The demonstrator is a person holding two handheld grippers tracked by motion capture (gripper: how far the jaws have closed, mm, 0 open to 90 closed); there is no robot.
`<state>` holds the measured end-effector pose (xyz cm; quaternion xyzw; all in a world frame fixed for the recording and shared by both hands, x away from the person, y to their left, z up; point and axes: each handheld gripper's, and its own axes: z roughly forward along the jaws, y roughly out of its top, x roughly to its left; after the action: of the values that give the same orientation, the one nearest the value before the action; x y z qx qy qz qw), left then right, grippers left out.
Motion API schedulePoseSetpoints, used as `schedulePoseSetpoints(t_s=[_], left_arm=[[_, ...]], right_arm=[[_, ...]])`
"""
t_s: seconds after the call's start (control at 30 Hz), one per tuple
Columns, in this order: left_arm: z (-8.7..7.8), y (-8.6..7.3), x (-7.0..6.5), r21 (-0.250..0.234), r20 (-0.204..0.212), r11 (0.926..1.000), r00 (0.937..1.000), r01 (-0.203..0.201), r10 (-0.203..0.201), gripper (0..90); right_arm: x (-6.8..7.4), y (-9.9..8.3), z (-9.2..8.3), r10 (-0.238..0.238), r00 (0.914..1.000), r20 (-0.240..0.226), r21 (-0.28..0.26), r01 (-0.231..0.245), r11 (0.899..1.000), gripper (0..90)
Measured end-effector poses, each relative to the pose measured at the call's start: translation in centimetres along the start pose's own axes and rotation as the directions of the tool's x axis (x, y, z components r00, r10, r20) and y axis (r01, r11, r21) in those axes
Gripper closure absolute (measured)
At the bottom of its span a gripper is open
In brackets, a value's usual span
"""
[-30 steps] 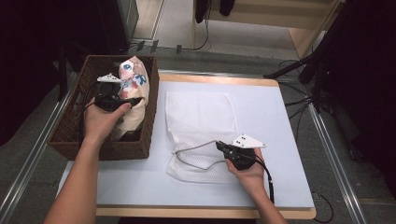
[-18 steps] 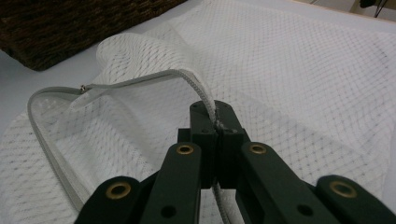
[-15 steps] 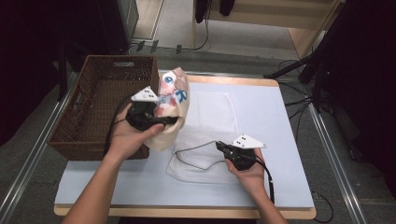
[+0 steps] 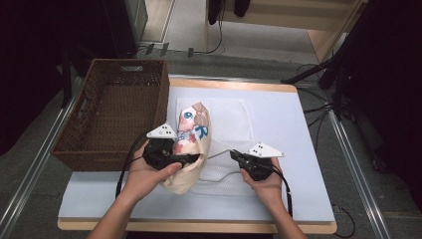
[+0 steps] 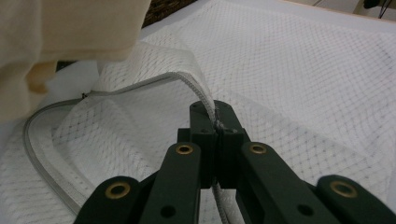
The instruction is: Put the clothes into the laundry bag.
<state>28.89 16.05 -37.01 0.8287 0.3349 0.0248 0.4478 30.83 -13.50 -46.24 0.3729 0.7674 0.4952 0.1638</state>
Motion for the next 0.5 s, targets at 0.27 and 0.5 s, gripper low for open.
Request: schedulePoseSetpoints(t_s=[0.27, 0.5], left_arm=[[0.5, -2.2, -1.1, 0.015, 0.047, 0.9999, 0.9989, -0.003, 0.003, 61.9], [1.5, -3.8, -2.5, 0.063, 0.114, 0.9958, 0.9917, -0.067, 0.06, 60.1]], right_arm=[[0.1, 0.1, 0.1, 0.007, 1.0, -0.005, 0.005, -0.007, 1.0, 88.6], [-0.1, 0.1, 0.3, 0.016, 0.9999, 0.005, 0.011, -0.016, 1.0, 88.5]])
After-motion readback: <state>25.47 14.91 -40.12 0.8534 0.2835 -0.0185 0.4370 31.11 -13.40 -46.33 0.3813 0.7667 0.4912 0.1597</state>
